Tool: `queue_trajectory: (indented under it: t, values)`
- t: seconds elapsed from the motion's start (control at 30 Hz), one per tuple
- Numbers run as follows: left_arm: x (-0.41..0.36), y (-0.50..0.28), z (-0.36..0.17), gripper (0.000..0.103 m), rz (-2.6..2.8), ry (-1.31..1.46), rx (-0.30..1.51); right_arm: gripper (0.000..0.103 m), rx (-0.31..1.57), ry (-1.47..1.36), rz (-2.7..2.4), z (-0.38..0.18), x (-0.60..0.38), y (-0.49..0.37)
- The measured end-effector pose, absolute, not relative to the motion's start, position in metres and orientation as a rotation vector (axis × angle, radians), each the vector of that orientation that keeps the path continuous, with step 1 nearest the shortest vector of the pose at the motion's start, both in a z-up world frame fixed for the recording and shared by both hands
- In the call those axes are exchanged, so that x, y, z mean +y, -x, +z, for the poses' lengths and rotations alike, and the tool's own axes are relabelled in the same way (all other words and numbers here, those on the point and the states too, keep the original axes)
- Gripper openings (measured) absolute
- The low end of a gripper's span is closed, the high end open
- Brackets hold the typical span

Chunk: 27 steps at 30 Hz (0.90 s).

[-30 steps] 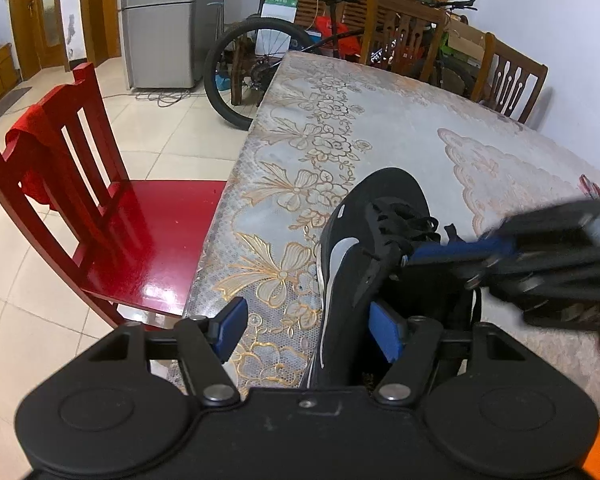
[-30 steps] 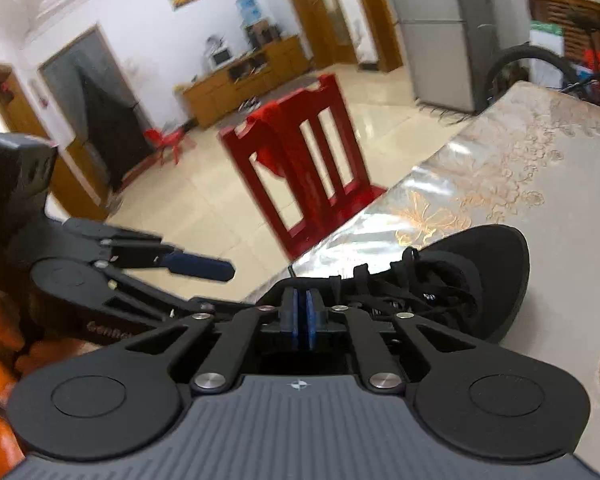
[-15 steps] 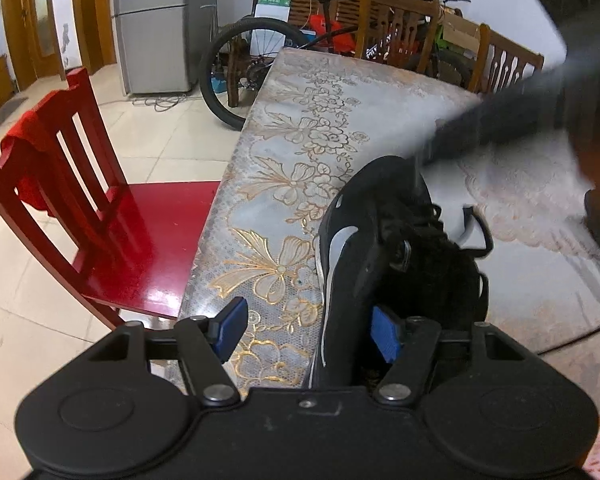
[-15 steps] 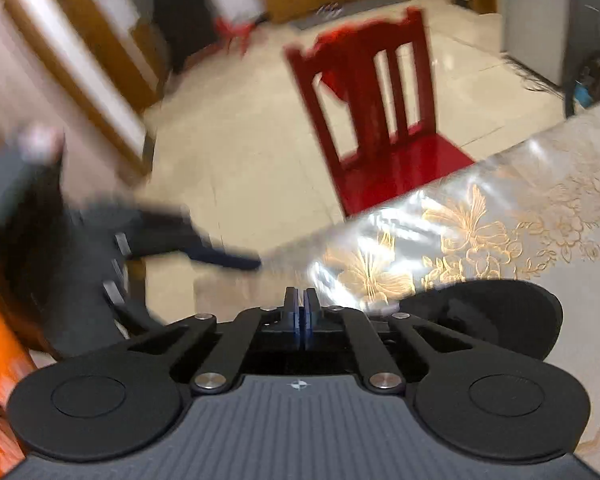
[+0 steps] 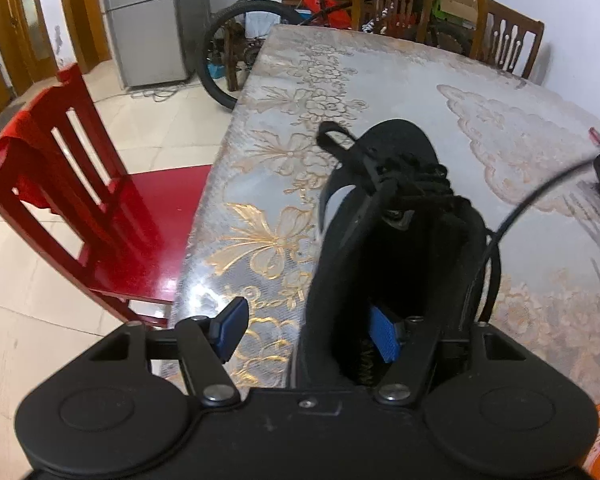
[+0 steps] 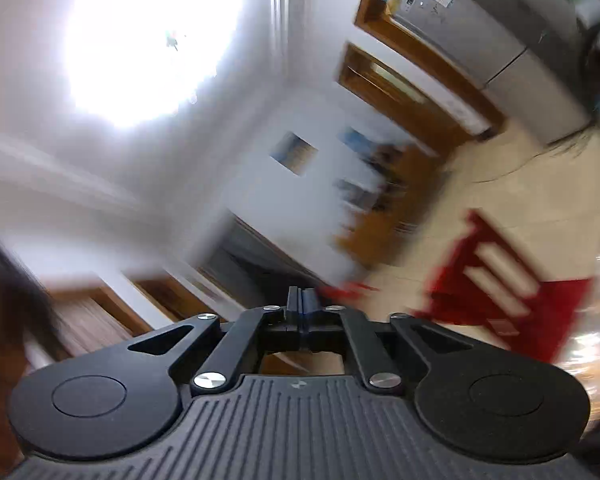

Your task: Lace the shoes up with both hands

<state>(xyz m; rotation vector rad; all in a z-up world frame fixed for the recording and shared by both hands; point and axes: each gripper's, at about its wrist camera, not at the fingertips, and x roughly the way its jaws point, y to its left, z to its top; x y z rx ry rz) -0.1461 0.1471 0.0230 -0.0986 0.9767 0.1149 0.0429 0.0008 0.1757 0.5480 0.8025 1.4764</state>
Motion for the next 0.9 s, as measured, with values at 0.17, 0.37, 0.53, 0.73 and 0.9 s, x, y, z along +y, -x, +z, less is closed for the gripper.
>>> queue_trajectory:
  t: [0.17, 0.37, 0.53, 0.73, 0.9]
  values:
    - [0.154, 0.169, 0.04, 0.062, 0.095, 0.117, 0.964, 0.03, 0.996, -0.078, 1.352, 0.122, 0.021, 0.022]
    - [0.152, 0.186, 0.052, 0.062, 0.013, 0.086, 0.919, 0.03, 0.97, 0.286, 1.162, 0.087, 0.038, 0.081]
    - [0.16, 0.184, 0.041, 0.062, -0.098, 0.088, 0.885, 0.027, 0.86, 0.562, 0.948, 0.063, 0.062, 0.107]
    - [0.177, 0.185, 0.032, 0.062, -0.223, 0.117, 0.833, 0.026, 0.758, 0.695, 0.739, 0.043, 0.085, 0.117]
    - [0.192, 0.193, 0.034, 0.062, -0.282, 0.157, 0.8, 0.026, 0.738, 0.837, 0.725, 0.031, 0.1, 0.111]
